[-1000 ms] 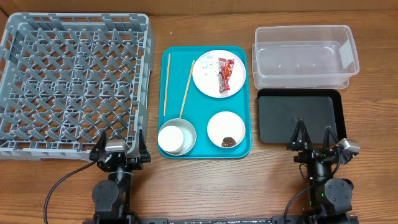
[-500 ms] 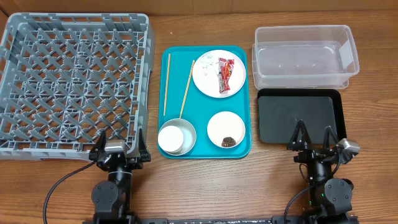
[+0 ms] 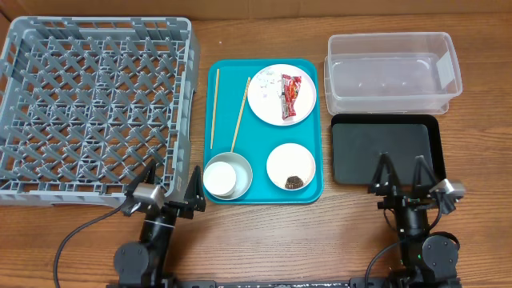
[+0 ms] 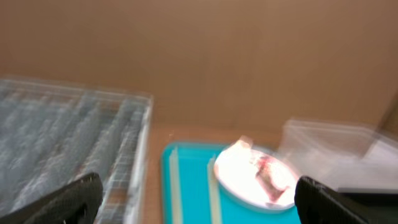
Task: Sort waste into correct bins and load items into the dishwasher
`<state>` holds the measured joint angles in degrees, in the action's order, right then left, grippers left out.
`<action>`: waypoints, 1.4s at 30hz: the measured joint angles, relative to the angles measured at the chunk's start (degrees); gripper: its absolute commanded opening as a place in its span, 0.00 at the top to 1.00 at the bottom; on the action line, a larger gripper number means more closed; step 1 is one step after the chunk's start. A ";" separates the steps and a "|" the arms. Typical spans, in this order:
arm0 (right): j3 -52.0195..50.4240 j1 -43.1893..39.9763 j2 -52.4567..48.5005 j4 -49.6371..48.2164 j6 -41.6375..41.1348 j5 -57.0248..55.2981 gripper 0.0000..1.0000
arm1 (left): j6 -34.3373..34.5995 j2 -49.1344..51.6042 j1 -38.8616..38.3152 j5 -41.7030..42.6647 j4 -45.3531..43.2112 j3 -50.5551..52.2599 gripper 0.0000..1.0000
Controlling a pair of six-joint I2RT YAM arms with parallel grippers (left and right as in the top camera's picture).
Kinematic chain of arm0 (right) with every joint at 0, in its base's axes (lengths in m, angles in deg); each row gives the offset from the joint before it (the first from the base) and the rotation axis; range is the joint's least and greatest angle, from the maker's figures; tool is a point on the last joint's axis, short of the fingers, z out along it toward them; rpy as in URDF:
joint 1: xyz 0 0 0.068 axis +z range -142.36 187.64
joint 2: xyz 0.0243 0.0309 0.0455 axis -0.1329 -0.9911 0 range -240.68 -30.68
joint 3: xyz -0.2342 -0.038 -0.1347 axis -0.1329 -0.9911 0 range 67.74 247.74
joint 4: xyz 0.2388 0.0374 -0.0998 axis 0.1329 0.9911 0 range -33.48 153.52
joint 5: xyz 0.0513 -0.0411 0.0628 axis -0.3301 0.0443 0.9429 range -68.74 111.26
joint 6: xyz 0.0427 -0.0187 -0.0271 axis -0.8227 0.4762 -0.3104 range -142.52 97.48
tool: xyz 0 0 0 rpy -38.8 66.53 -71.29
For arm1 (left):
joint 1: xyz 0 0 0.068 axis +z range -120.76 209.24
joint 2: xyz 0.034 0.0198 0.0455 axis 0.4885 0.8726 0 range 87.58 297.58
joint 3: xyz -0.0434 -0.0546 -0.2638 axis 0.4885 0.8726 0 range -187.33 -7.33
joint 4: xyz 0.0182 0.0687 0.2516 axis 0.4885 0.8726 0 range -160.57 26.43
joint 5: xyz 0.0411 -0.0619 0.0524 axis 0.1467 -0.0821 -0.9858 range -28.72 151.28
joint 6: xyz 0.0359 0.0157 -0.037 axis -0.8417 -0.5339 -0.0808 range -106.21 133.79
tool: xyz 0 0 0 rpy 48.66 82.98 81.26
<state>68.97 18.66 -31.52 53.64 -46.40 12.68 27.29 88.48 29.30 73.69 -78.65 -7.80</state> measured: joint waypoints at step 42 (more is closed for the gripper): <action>88.43 14.12 -106.84 46.71 6.60 21.00 0.39 | 2.82 60.54 0.00 29.90 55.84 -70.01 0.00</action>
<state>157.41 32.78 -138.35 100.35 -39.80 33.69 30.11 149.03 29.30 103.59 -22.80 -77.80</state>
